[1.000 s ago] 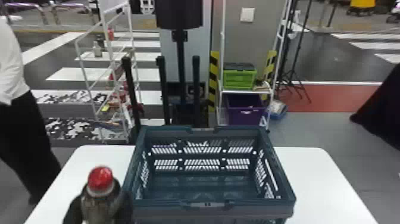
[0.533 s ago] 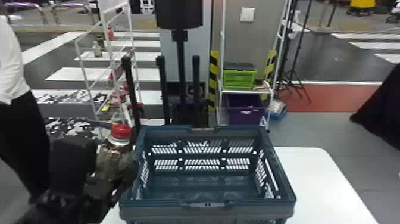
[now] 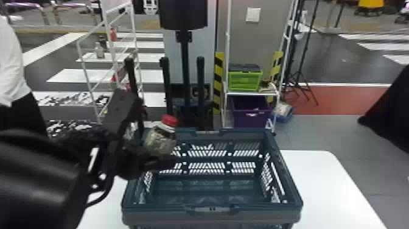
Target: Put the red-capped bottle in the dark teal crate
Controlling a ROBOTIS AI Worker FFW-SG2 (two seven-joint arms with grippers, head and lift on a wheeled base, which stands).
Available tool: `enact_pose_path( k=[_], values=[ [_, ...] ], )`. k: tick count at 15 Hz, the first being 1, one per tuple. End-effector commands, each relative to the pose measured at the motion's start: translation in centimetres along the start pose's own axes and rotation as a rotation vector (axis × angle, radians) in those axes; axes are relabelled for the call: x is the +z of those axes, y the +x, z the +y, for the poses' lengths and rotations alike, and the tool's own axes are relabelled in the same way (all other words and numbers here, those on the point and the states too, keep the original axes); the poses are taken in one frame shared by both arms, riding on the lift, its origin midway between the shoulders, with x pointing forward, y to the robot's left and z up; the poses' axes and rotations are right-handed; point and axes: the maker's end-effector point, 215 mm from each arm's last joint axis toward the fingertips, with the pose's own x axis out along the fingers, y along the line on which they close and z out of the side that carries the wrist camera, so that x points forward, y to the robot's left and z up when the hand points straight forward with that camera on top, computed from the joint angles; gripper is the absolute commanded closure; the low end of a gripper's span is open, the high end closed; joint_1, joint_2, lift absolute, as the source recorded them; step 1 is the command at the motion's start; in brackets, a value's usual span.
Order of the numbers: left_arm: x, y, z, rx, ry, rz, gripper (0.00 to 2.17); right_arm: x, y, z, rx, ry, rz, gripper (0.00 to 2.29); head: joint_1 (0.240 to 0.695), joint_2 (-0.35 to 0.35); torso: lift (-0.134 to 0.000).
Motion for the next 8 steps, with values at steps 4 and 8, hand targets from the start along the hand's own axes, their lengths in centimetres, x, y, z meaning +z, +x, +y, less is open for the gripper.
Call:
enact_pose_path(
  k=[4,8],
  values=[
    [0.8,8.6,-4.0,-0.157,0.195,0.175,1.95,-0.1,-0.1,-0.2,-0.007,0.0,0.003,0.15,0.499,0.0,0.0],
    [-1.2,15.5,-6.5,-0.289,0.344,0.236,1.95,-0.5,-0.5,-0.5,-0.014,-0.002,0.014,0.15,0.499,0.0,0.0]
  ],
)
